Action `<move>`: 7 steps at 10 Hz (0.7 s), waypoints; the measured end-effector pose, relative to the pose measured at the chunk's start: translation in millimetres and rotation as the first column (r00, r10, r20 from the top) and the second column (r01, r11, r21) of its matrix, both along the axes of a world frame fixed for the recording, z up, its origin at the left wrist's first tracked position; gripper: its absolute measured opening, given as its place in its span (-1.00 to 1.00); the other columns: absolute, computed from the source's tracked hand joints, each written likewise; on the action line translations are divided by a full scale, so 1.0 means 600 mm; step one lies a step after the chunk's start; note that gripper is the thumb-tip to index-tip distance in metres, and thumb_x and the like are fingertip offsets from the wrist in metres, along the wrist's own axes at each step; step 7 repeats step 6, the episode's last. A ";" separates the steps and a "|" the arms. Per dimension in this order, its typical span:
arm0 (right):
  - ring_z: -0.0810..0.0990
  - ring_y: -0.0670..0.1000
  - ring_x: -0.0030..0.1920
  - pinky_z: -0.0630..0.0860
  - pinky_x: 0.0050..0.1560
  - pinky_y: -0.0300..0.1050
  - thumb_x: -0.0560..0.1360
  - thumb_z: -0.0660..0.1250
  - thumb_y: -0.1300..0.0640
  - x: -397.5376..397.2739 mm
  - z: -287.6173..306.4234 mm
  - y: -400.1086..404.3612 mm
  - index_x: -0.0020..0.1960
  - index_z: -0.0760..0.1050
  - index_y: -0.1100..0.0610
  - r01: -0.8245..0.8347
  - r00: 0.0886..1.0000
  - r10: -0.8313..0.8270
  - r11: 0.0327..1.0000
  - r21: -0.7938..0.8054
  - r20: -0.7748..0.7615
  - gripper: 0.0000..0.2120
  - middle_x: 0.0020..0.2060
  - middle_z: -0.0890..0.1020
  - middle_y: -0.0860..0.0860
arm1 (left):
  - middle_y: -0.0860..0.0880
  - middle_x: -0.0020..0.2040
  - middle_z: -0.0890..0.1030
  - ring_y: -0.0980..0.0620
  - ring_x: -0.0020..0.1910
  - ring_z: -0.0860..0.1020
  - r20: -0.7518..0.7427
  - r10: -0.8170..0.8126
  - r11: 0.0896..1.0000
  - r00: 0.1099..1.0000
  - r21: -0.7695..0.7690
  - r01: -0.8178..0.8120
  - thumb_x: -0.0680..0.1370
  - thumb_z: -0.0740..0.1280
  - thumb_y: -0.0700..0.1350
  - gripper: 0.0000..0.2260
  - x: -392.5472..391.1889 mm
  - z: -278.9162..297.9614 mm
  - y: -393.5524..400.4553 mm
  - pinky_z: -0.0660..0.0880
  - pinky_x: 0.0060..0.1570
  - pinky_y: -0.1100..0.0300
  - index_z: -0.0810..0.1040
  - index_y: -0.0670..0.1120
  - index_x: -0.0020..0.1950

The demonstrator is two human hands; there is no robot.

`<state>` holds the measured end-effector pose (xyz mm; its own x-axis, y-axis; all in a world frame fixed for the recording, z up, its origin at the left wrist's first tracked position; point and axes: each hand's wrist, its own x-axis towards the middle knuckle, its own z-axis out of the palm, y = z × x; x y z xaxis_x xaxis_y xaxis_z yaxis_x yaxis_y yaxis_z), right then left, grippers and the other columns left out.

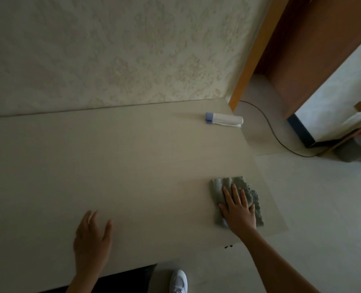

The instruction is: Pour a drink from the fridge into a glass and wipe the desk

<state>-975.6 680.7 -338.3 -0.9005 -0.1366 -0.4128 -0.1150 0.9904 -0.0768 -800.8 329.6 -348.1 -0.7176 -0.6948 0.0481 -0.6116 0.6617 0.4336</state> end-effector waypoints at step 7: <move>0.51 -0.06 0.08 0.40 0.07 -0.13 0.44 0.28 -0.20 -0.129 0.239 -0.046 0.04 0.51 -0.07 -0.293 0.945 0.296 0.955 -0.041 0.139 -0.72 0.07 0.57 -0.09 | 0.18 -0.01 0.58 0.09 0.04 0.57 0.026 -0.285 0.954 0.958 0.102 0.281 0.47 0.37 0.00 -0.75 -0.104 0.211 0.040 0.44 -0.09 0.20 0.47 0.18 0.12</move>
